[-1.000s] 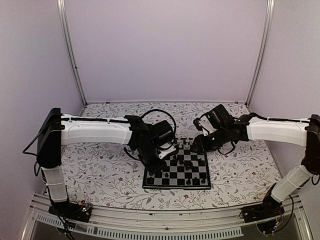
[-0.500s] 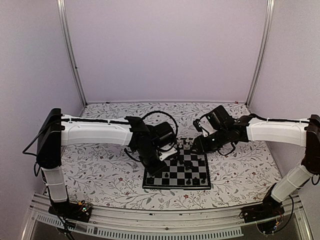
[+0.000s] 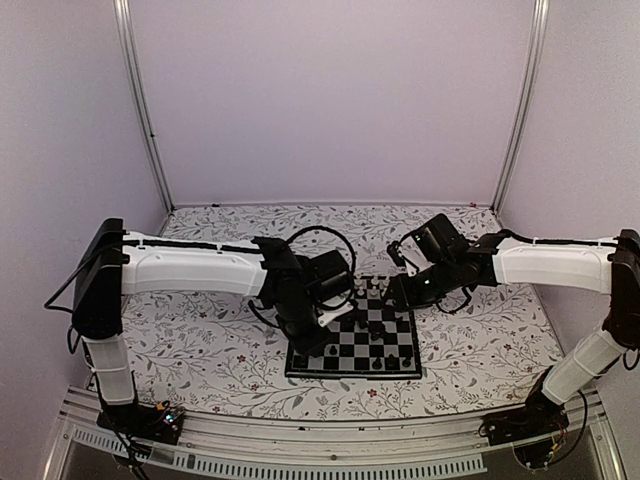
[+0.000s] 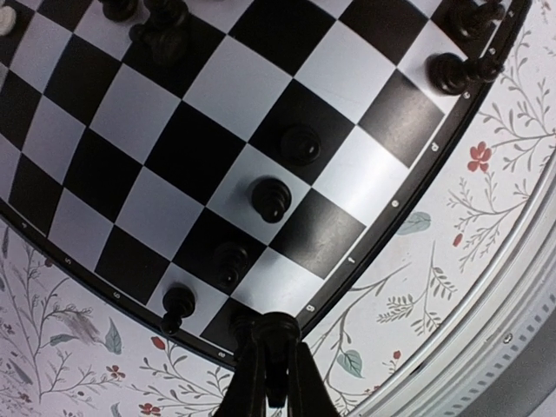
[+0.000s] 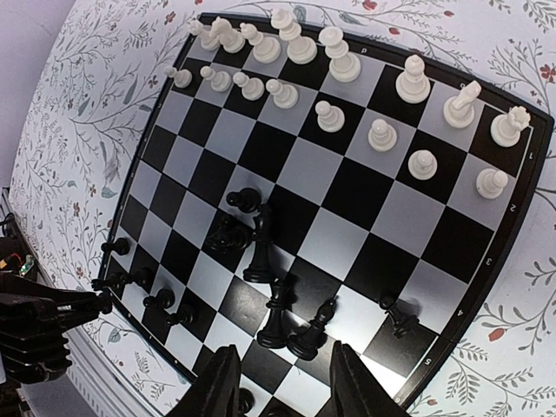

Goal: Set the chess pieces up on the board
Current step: Place the chess piece on the chessboard.

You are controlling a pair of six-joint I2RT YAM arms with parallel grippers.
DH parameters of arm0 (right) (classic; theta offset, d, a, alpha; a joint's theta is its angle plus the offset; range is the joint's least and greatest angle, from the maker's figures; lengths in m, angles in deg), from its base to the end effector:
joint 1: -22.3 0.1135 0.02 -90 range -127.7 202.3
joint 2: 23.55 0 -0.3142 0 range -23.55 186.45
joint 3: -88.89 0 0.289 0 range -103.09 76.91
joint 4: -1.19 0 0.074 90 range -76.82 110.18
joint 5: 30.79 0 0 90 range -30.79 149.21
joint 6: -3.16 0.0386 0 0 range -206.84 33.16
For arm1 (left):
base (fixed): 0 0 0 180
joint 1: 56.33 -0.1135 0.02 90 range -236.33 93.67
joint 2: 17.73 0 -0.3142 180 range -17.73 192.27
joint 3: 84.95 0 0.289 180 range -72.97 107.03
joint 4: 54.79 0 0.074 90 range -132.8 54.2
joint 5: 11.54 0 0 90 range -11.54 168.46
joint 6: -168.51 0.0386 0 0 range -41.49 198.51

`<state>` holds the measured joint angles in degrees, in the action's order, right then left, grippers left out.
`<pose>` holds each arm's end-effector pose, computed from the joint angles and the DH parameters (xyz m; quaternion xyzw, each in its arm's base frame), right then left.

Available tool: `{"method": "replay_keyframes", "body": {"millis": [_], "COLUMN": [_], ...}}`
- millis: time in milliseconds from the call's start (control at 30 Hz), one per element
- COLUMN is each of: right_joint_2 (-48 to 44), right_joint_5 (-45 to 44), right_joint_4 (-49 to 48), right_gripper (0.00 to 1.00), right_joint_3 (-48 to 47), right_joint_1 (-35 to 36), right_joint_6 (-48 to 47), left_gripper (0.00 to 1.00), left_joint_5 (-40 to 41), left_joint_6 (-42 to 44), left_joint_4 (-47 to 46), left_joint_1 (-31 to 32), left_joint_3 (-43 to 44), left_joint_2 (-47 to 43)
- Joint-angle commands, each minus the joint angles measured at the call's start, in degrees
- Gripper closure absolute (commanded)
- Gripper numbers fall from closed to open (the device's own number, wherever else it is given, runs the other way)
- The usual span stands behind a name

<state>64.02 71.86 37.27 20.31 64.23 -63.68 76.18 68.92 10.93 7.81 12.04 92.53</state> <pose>0.2502 0.2361 0.2418 -0.1872 0.9300 0.2491 0.1949 0.1869 -0.3890 0.2314 0.4578 0.8837 -0.0734 0.0649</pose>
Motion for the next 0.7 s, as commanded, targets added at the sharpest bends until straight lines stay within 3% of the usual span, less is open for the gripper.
{"method": "replay_keyframes", "body": {"millis": [0, 667], "right_joint_2": [-0.73, -1.17], "right_joint_5": [0.10, 0.23], "right_joint_4": [-1.11, -1.58], "right_gripper": [0.62, 0.62], "right_joint_3": [0.57, 1.58], "right_joint_1": [-0.30, -0.27], "right_joint_6": [0.22, 1.12], "left_gripper": [1.00, 1.00], "left_joint_5": [2.06, 0.13], "left_joint_6": [-2.33, 0.69], "left_joint_4": [1.94, 1.13], "left_joint_1": [1.16, 1.16], "left_joint_3": [-0.28, 1.73], "left_joint_2": [-1.13, 5.14]}}
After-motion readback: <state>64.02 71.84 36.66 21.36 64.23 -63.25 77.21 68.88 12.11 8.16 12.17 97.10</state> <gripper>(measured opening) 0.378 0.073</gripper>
